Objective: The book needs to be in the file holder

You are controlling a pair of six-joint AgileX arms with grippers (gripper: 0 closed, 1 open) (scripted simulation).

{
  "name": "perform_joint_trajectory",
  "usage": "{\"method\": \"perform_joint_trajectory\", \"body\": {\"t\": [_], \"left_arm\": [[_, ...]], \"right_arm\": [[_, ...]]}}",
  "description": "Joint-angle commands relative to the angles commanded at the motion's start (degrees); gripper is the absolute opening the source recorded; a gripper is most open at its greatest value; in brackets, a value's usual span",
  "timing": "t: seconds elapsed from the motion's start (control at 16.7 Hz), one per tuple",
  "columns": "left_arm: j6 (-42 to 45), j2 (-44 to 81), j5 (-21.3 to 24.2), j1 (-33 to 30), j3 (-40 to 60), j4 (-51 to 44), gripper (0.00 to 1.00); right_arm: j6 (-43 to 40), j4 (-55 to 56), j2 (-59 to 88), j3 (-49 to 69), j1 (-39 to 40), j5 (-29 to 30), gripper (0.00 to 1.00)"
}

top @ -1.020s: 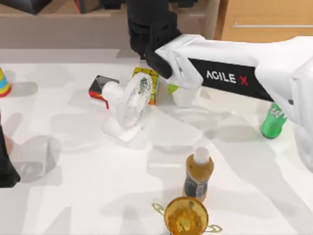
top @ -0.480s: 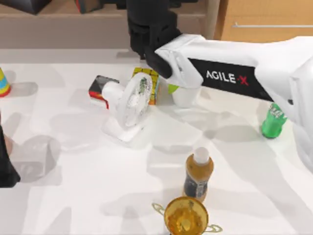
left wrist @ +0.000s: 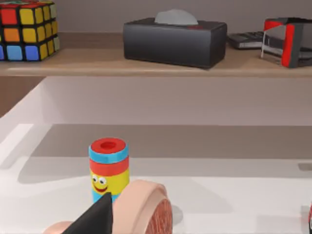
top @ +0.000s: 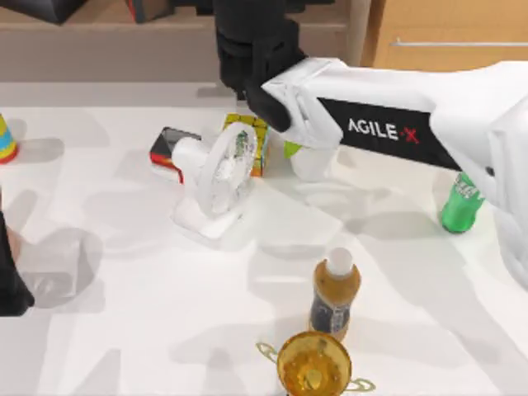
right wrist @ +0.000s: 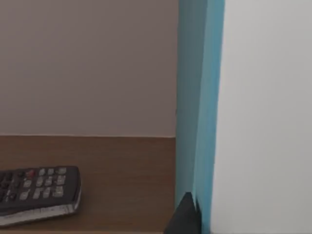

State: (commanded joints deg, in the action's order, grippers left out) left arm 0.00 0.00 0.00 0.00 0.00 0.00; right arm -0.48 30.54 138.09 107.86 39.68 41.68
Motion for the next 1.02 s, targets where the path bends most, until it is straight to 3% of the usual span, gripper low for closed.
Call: {"method": "perform_joint_trajectory", "body": {"t": [0.78,1.02], "left_arm": [[0.0,0.0,0.0,0.0,0.0,0.0,1.0],[0.0,0.0,0.0,0.0,0.0,0.0,1.0]], "right_arm": [[0.2,-2.6,-0.8,1.5,0.2,-0.1,0.0],[2.8,-3.1,-4.6,-2.0,0.2,-3.0,0.0]]}}
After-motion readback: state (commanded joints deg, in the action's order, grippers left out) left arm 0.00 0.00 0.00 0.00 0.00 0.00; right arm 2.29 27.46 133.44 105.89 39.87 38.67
